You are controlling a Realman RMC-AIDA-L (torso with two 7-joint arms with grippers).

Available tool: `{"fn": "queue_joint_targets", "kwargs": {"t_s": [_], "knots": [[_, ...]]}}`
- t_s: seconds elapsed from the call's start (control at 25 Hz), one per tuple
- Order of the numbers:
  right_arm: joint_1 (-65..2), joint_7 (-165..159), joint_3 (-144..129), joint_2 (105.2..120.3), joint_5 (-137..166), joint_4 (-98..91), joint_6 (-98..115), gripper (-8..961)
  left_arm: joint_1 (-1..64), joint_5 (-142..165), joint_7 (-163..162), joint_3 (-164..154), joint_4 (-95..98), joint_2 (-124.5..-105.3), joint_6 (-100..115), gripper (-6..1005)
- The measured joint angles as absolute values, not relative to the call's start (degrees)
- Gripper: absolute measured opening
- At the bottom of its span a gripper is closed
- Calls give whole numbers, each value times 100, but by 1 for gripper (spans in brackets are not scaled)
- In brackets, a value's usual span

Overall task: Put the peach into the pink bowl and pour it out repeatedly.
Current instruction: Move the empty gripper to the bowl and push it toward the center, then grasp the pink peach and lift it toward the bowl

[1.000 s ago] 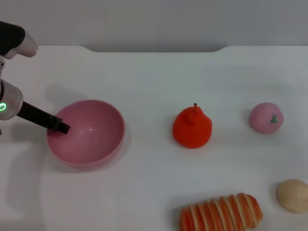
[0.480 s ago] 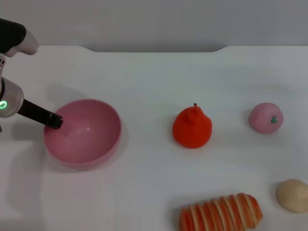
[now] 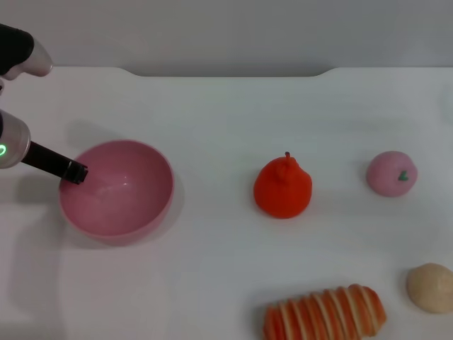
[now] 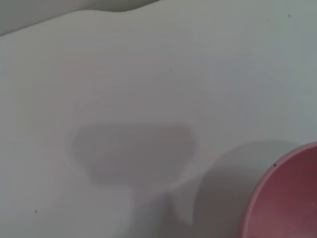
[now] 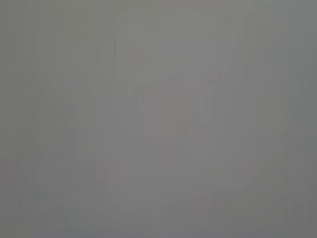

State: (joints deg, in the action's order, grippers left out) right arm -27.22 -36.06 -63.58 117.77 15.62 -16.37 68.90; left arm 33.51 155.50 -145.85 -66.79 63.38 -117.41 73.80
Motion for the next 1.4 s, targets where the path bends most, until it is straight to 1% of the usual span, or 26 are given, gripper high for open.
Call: {"fn": "queue_joint_targets", "kwargs": {"t_s": [0.12,0.28,0.48,0.64,0.68,0.76,0.84,0.96,1.04,1.16,1.4], "knots": [[-2324,-5904,-6417,11617,3117,-2973,7283,434,3349,15551,-14542,-6679,6341,-11741,7373,54],[-2249,-8014,-6038,11402,5201,-4446,8156,434,3349,15551,-14493,-6662,6341,-11742,7335,54],[-2742,-10072,-5128,11217,8481,-6043,9624,434,3347,15551,-14477,-6660,6345,-11742,7304,53],[-3241,-11154,-4819,11171,10760,-6868,10141,435,3331,15547,-14325,-6653,6346,-11742,7212,52],[-3360,-11401,-4817,11178,11399,-7032,10156,435,3331,15546,-14296,-6642,6346,-11742,7185,52],[-3557,-11883,-4837,11243,12518,-7302,10119,435,3330,15550,-14282,-6641,6346,-11742,7161,52],[-3690,-12260,-4875,11390,13367,-7566,10017,434,3330,15549,-14264,-6653,6346,-11741,7117,51],[-3767,-12814,-5141,11696,14458,-7942,9747,434,3342,15549,-14226,-6633,6346,-11738,7109,51],[-3756,-13219,-5491,11820,15003,-8059,9458,433,3352,15549,-14216,-6630,6346,-11737,7109,50],[-3735,-13677,-6074,11861,15411,-7877,9089,432,3381,15549,-14213,-6627,6346,-11735,7111,50],[-3797,-14284,-6831,11865,15953,-7011,8136,430,3395,15548,-14212,-6646,6364,-11733,7133,49]]}}
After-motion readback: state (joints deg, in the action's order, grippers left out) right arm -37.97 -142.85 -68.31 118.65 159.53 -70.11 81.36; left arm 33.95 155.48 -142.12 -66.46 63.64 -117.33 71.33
